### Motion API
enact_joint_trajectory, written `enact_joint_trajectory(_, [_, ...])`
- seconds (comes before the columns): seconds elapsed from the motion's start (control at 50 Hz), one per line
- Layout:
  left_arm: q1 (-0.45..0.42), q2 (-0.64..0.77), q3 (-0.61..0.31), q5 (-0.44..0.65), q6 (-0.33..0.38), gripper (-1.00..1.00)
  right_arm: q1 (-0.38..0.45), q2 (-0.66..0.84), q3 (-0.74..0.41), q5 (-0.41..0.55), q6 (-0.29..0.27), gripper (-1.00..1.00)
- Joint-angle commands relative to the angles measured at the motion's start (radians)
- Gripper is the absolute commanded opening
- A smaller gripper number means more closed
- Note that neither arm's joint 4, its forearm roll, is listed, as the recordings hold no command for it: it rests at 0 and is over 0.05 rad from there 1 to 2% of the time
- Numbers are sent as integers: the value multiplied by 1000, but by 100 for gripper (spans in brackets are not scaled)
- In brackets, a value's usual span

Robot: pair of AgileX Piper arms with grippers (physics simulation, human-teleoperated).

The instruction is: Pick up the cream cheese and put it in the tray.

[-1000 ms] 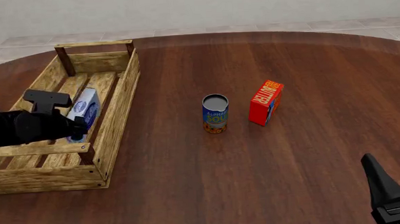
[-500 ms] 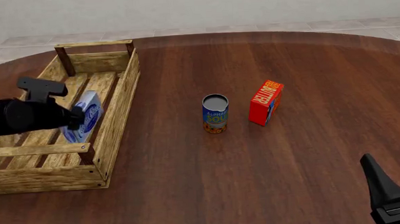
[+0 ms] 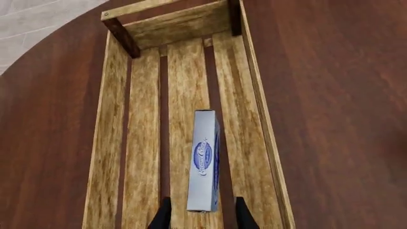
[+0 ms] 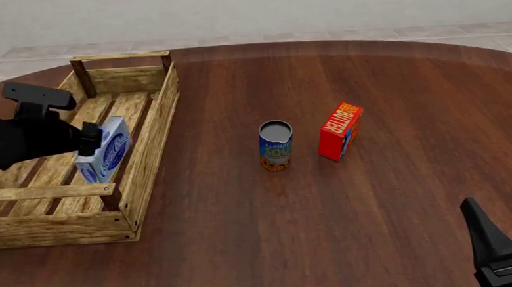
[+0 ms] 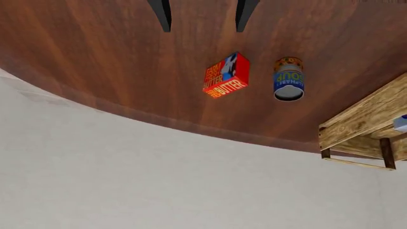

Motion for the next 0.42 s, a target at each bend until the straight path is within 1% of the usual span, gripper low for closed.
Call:
enact_joint_trajectory(0.02, [-21, -136, 83, -39, 15, 100, 0, 0, 0, 1, -1, 100])
enact_joint_trajectory(0.1, [5, -159, 90, -59, 8, 100, 0, 1, 0, 1, -2, 100])
enact_joint_trajectory(0.12, [-11, -189, 120, -63, 7, 100, 0, 2, 0, 0, -6, 100])
enact_joint_trajectory(0.14, [-11, -189, 120, -63, 7, 100, 0, 2, 0, 0, -6, 100])
enact_joint_trajectory(0.24, [-41, -265, 185, -75, -17, 100, -5, 2, 0, 0, 0, 100])
enact_joint_trajectory(0.28, [-50, -318, 211, -70, -48, 100, -4, 1, 0, 0, -2, 100])
enact_joint_trajectory(0.36, [-53, -361, 247, -85, -55, 100, -3, 0, 0, 1, -2, 100])
enact_joint_trajectory(0.4, [-50, -406, 263, -84, -76, 100, -3, 0, 0, 1, -2, 100])
enact_joint_trajectory(0.42, [-49, -426, 276, -85, -74, 100, -3, 0, 0, 1, -1, 100])
